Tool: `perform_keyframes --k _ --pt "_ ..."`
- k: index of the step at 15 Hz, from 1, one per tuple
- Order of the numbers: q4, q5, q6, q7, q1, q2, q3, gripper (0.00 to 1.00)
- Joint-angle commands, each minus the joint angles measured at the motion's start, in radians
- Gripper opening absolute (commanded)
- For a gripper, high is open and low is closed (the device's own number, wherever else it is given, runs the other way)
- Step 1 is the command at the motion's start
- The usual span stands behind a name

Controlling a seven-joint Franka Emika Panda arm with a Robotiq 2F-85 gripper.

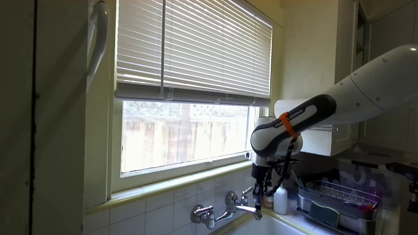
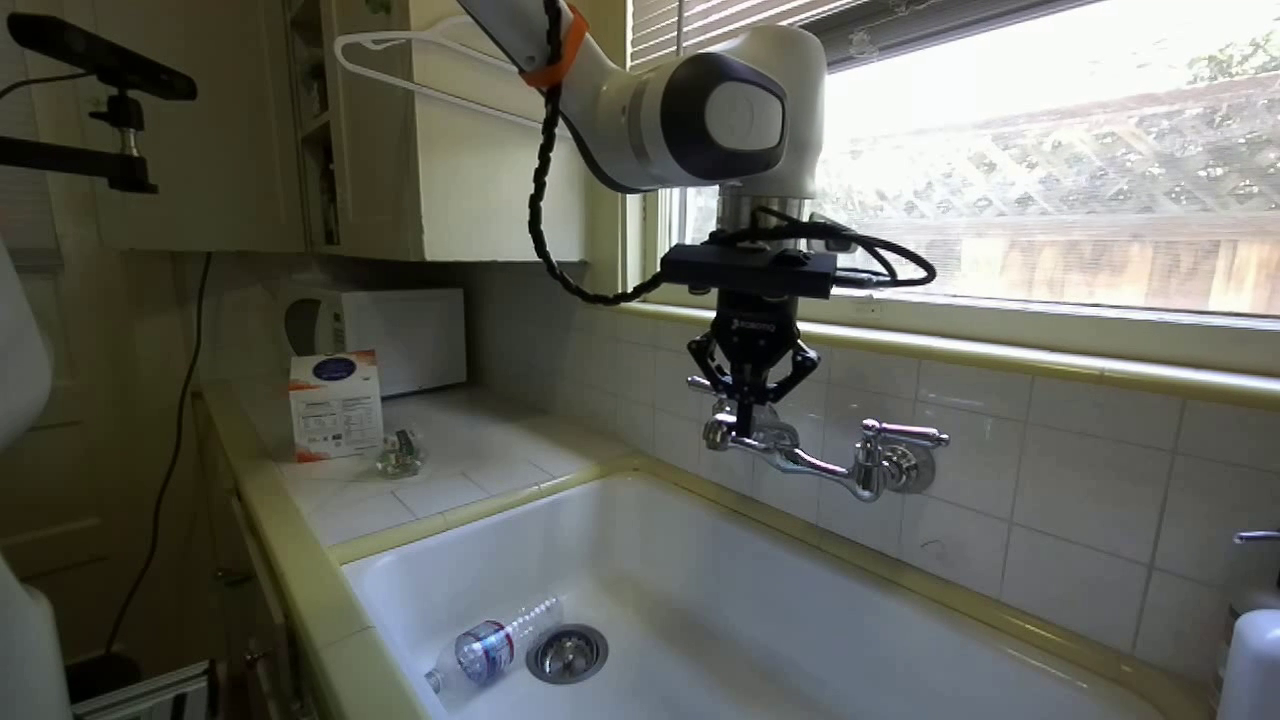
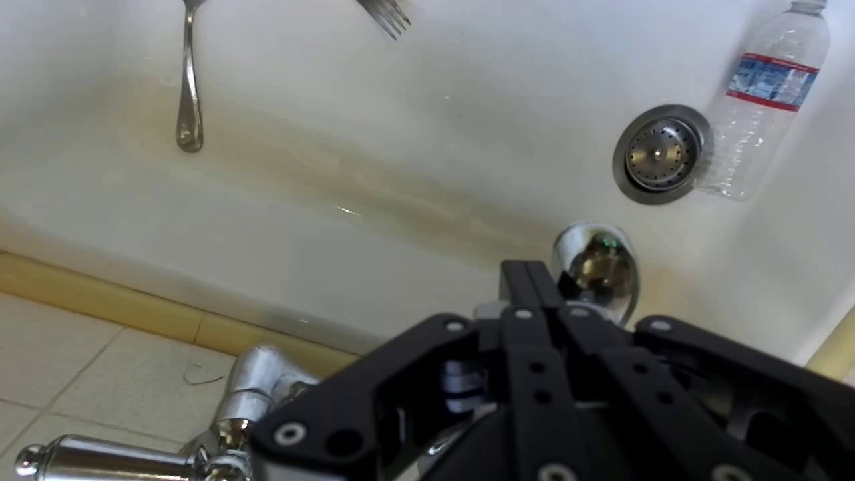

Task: Move the tap nozzle to the left

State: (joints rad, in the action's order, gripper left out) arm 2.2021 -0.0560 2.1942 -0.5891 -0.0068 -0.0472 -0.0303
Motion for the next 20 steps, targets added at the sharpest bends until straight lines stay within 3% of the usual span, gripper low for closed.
perform_keyframes --k 1,8,12,13,14,20 --pt "0.022 -0.027 -0.03 0.019 0.012 -0.026 0.012 0.0" --pt "0.022 -0.017 -0.027 0.027 0.012 -0.025 0.013 0.0" --pt "-0.002 0.061 -0.073 0.213 -0.001 -0.091 0.011 0.0" --pt "-0.017 0.075 -0.105 0.269 -0.004 -0.108 0.011 0.26" --pt "-0.033 0.07 -0.154 0.303 -0.004 -0.125 0.01 0.27" --pt "-0.109 0.075 -0.405 0.552 0.002 -0.255 0.037 0.71"
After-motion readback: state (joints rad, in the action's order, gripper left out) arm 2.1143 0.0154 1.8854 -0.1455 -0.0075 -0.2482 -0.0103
